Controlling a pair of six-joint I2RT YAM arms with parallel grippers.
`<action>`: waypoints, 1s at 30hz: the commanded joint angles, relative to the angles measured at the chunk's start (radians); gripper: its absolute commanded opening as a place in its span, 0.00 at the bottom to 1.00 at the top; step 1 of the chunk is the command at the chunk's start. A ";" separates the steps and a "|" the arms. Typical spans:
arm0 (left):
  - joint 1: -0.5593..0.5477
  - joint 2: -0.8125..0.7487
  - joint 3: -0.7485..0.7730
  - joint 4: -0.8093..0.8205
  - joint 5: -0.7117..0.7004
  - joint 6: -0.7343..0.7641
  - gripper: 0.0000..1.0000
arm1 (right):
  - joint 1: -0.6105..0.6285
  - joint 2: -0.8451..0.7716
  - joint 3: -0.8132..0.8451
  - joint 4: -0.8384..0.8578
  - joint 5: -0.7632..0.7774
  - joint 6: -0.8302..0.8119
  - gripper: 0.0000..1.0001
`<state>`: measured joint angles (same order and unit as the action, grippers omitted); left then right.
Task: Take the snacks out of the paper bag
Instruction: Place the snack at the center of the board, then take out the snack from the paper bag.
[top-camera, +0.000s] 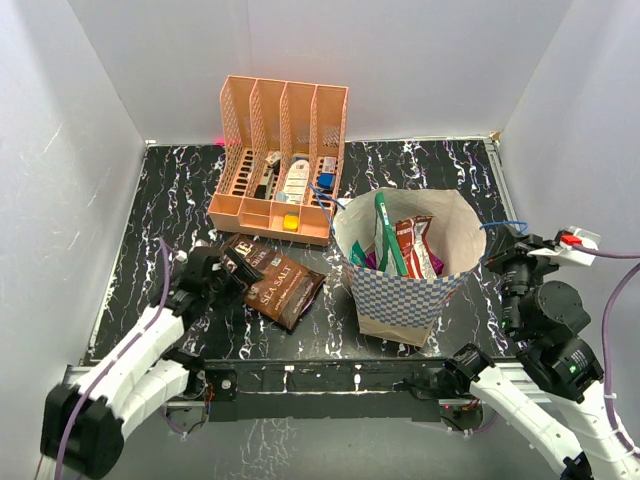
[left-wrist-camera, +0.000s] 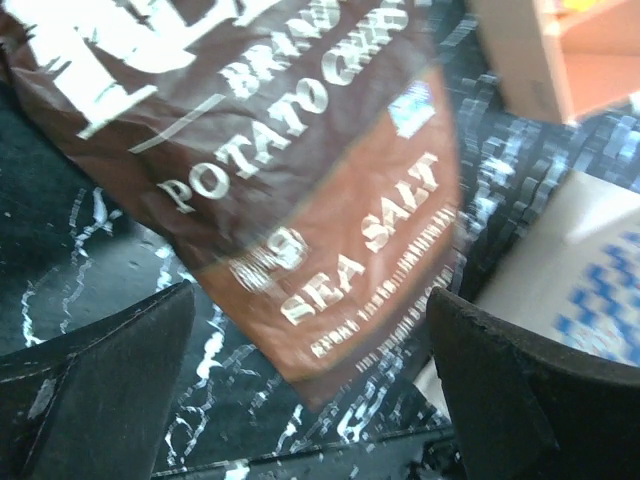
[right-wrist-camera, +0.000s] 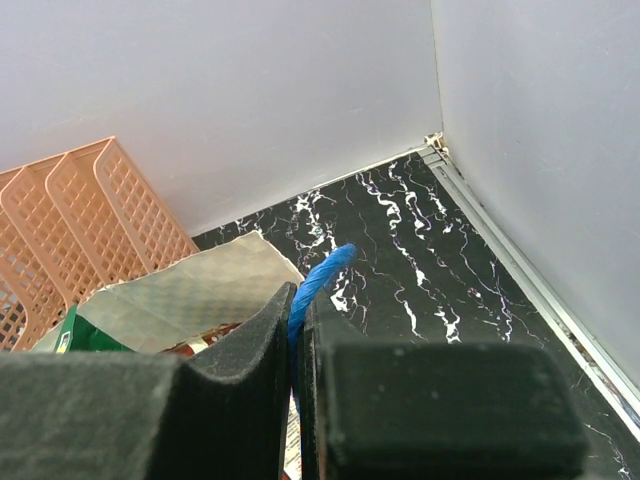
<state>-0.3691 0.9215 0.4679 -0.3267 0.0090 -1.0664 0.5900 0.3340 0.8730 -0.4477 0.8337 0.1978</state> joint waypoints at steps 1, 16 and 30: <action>0.002 -0.211 0.089 -0.066 0.065 0.069 0.98 | 0.001 0.009 0.014 0.108 -0.019 0.003 0.08; -0.305 0.131 0.729 0.154 0.228 0.152 0.99 | 0.002 0.002 -0.019 0.122 -0.045 0.040 0.08; -0.703 0.660 1.328 -0.251 -0.284 0.414 0.91 | 0.001 0.001 0.015 0.110 -0.059 0.056 0.08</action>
<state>-1.0187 1.5166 1.6596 -0.3691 -0.0395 -0.7456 0.5900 0.3420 0.8429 -0.4091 0.7856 0.2420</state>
